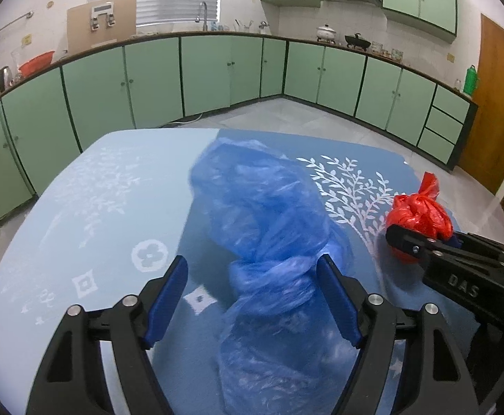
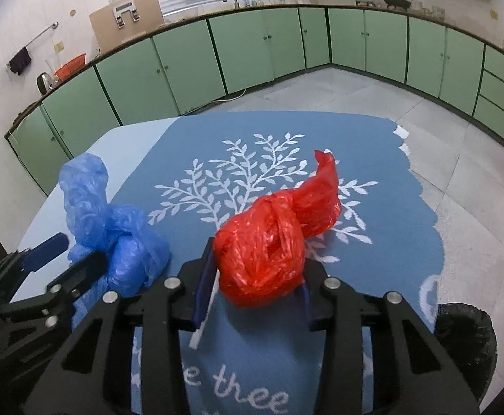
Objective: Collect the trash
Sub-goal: 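Grasp the blue plastic bag with the left tool while the right tool grasps the red plastic bag, then lift and carry both plastic bags over the black bin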
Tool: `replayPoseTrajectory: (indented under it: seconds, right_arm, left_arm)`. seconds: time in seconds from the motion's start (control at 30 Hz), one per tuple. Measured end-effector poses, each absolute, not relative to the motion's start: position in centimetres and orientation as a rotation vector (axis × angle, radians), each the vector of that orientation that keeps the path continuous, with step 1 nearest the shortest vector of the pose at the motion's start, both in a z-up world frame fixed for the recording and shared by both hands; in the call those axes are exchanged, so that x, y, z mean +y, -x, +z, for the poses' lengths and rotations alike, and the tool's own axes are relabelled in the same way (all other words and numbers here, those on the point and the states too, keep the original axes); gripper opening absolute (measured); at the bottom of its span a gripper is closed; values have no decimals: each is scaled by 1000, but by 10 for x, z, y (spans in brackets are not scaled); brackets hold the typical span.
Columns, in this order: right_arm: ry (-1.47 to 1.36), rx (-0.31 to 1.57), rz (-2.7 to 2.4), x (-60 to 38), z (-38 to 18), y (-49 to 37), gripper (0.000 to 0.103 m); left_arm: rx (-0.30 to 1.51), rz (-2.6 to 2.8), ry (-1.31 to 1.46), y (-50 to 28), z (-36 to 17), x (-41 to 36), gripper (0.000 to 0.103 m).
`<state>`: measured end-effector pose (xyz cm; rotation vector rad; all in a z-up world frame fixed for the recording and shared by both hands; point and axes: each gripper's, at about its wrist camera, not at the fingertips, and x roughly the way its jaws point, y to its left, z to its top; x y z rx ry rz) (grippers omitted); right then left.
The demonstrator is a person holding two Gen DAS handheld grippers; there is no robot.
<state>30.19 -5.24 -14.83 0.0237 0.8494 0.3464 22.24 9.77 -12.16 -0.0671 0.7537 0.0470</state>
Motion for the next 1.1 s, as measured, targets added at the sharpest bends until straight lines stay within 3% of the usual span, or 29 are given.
replayPoseTrajectory:
  seconds: [0.37,0.5,0.7,1.1]
  right_arm:
    - [-46,844,353,-66,-147,-295,38]
    - [-46,847,351,-66,-148,-296,38]
    - [-42,836,357,-64,-145,-293,38]
    - [-57,795,377,-72,-124,-272,38]
  left_arm:
    - [808,16,49,-246,-127,77,77]
    - [830,-9,85,-250,-132,77,57]
    - [799,30,93,-244,-129,82,44]
    - [748,13,112,-218,-106,80,41]
